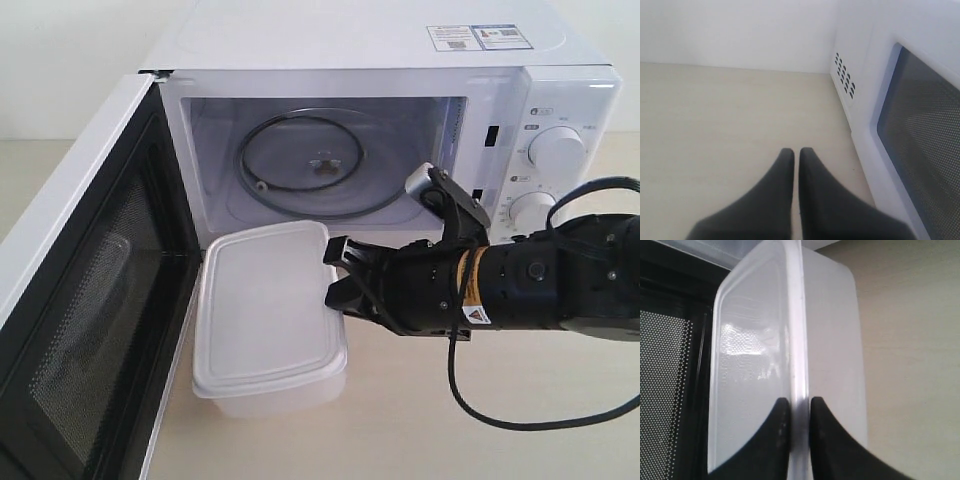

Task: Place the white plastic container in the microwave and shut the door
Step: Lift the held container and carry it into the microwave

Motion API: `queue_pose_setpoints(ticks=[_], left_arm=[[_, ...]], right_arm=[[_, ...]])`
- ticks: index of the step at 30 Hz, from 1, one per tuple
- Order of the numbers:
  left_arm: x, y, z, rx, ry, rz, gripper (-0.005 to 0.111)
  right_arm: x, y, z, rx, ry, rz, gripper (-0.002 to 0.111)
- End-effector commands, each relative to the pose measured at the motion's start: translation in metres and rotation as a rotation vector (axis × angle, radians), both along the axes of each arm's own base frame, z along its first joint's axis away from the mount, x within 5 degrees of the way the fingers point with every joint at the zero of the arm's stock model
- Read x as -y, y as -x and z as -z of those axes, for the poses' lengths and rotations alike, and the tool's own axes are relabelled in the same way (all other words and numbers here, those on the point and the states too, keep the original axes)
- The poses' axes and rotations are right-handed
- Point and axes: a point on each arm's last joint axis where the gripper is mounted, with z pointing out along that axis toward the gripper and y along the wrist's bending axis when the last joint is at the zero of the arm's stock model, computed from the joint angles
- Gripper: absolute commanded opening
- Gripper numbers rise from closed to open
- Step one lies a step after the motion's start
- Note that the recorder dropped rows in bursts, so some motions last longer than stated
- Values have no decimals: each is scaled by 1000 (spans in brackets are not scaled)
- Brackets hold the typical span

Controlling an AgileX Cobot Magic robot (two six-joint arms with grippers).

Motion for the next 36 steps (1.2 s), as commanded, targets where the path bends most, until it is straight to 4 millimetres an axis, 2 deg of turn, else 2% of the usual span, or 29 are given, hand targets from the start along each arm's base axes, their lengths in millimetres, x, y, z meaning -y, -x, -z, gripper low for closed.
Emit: queue_pose_setpoints(ticks=[1,12,17,23,27,31,36], left_arm=[[0,0,1,-2,12,-2,4],[0,0,1,-2,12,-2,4],[0,0,1,-2,12,-2,4],[0,0,1,-2,12,-2,4],[0,0,1,-2,12,-2,4],[0,0,1,-2,12,-2,4],[0,0,1,-2,12,-2,4]], right_arm=[[0,-2,-7,4,-48,45,0],[-2,-6,-13,52,-113,66,0],[1,-12,-16,75,-142,148,0],[8,-24,-27,115,-277,338,0],[11,-28,-27,114,-301,452,0],[-1,-21,-26,121,-321,533,0],[-4,-16,-28,154,-347,687,0]])
